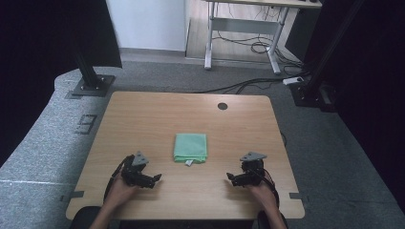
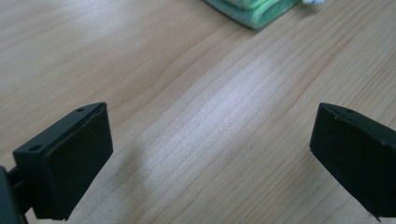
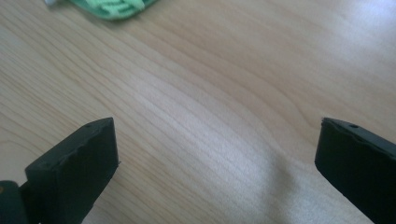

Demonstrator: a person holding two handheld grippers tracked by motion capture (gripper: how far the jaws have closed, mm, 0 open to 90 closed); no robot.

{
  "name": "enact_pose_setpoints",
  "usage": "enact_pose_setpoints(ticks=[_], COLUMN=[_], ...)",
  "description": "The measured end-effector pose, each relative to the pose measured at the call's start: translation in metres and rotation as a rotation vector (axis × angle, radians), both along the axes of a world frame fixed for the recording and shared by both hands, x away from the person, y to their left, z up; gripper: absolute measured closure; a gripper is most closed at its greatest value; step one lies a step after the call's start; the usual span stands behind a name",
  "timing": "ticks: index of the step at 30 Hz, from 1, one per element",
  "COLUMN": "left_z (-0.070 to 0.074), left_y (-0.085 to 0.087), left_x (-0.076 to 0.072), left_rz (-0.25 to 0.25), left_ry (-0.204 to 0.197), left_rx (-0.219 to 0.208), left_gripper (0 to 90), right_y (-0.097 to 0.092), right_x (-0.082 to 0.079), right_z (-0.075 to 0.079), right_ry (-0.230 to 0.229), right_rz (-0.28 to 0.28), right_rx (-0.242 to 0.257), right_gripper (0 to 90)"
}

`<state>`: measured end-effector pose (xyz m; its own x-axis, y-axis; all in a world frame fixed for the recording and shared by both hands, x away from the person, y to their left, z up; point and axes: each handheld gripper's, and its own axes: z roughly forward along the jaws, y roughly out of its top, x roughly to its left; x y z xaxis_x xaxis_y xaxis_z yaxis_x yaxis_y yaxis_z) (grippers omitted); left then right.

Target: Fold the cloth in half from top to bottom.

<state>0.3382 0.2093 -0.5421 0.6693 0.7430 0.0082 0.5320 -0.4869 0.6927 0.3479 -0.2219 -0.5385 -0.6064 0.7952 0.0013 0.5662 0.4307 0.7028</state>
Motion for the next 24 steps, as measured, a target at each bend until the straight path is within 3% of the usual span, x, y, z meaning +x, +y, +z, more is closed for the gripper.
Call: enact_pose_setpoints(ticks=[10,15,24], left_z=[-0.007,-0.007,-0.007], left_y=[0.002,0.002,0.001], left_x=[0.003,0.002,0.002], left_rz=[0.006,0.002,0.015], left_ry=[0.044,0.044,0.044], left_rx=[0.02,0.02,0.021], left_gripper=[0.0,0.0,0.0], right_y=[0.003,0.004,0.004], right_x=[-0.002,-0.002,-0.001], right_z=[-0.016,-0.018,-0.018], right_ry=[0.015,-0.009,-0.008], right_rz=[0.012,0.017,0.02], right_rx=[-0.003,0.015,0.015], right_gripper=[0.0,0.0,0.0])
